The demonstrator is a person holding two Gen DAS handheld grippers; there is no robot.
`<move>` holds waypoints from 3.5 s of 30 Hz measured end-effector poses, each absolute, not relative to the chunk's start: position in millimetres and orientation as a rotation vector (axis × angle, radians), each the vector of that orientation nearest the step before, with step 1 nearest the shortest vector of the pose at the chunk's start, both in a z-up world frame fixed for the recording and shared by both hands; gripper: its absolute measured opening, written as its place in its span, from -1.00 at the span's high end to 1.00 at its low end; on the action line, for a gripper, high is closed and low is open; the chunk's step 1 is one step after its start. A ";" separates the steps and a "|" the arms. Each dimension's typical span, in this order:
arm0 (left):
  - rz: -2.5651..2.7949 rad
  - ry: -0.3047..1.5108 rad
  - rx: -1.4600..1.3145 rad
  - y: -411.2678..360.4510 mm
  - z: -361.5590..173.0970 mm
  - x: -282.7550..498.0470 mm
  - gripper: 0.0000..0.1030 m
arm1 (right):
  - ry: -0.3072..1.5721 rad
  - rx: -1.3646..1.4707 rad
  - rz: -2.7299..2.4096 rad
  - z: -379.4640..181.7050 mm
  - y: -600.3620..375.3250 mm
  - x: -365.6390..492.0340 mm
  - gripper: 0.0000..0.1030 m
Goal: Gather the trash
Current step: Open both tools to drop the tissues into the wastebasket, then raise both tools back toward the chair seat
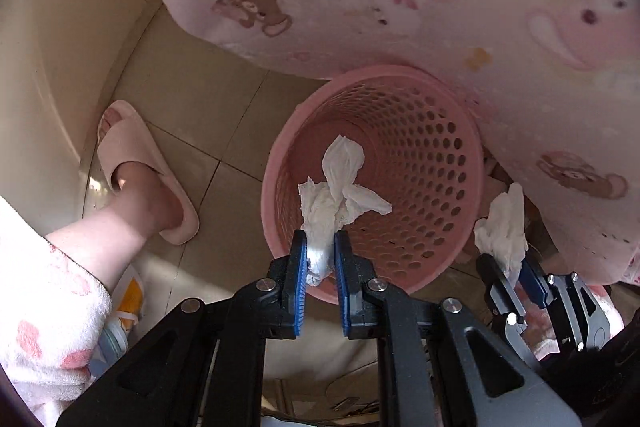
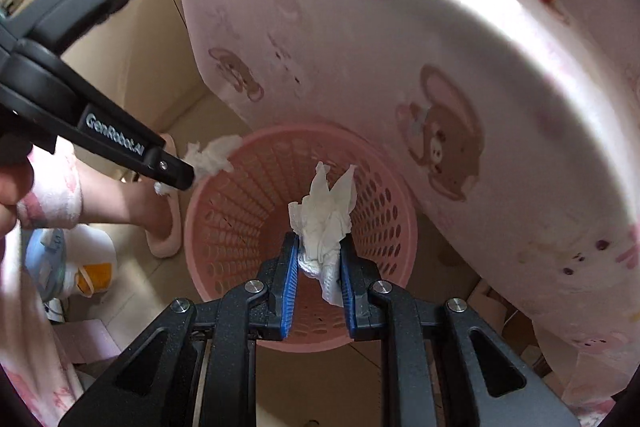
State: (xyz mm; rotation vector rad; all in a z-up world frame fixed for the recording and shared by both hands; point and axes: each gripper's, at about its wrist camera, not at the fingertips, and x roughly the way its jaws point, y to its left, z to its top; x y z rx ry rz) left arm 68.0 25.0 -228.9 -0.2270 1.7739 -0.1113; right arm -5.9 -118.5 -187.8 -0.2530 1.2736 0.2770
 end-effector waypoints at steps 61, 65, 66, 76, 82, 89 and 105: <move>-0.303 0.767 0.010 -9.4 -18.5 35.3 -0.95 | 0.697 -0.054 -0.086 -11.9 -226.8 -0.7 -0.33; -0.332 0.691 -0.021 -11.7 2.3 31.5 -0.97 | 0.721 -0.035 -0.056 -10.0 -229.5 4.7 -0.33; -0.346 0.690 -0.032 -12.6 7.6 33.2 -0.97 | 0.724 -0.038 -0.049 -7.7 -229.5 6.7 -0.33; -0.311 0.542 -0.009 -20.6 73.7 59.4 -0.97 | 0.767 0.041 0.041 37.8 -256.4 46.4 -0.11; -0.187 0.553 -0.013 -12.8 63.4 86.7 -0.97 | 0.762 0.047 -0.002 36.1 -273.9 61.1 -0.14; -0.190 0.688 -0.020 -11.6 15.1 98.6 -0.97 | 0.811 0.136 -0.063 0.6 -296.0 70.8 -0.30; -0.308 0.952 0.021 -46.7 -41.1 126.2 0.29 | 0.850 0.196 -0.108 -16.0 -307.4 87.8 -0.31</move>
